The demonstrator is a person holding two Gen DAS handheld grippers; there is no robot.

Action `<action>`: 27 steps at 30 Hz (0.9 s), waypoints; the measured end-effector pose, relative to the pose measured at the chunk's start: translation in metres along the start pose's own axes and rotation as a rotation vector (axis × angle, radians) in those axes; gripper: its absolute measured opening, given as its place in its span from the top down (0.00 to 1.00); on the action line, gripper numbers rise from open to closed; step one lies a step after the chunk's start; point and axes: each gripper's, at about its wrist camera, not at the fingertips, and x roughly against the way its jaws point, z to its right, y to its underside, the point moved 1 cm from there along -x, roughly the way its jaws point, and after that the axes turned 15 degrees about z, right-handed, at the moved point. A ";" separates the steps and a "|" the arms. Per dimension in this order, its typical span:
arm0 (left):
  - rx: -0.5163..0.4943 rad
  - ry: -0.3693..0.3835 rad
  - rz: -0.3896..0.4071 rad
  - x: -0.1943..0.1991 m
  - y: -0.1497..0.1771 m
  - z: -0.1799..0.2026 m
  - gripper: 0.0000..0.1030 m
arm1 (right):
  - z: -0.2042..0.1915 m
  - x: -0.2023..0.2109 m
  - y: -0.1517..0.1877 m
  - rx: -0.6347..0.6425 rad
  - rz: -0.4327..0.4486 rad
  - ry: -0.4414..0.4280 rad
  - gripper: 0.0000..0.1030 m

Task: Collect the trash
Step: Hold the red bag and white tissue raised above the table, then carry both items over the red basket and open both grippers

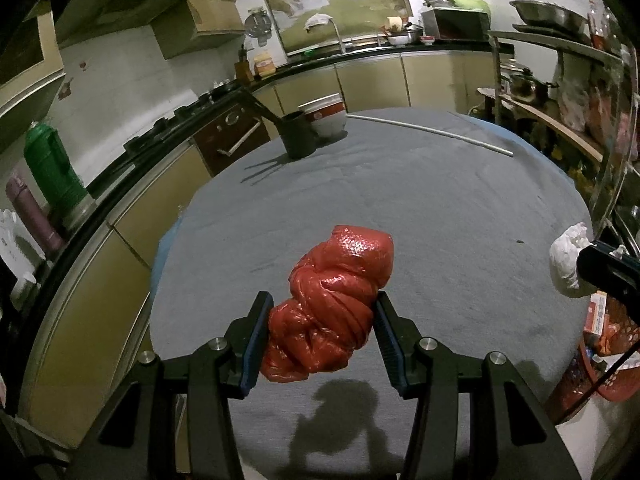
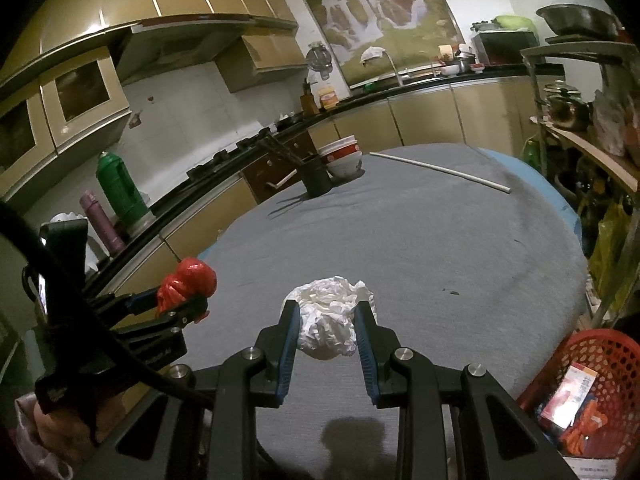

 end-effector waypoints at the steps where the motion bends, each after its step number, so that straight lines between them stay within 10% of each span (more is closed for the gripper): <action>1: -0.004 0.002 -0.001 0.000 0.000 0.002 0.49 | 0.003 0.001 0.000 -0.005 0.000 0.003 0.70; 27: -0.200 0.126 0.026 0.014 -0.022 0.107 0.49 | 0.120 0.057 0.001 -0.207 0.079 0.165 0.71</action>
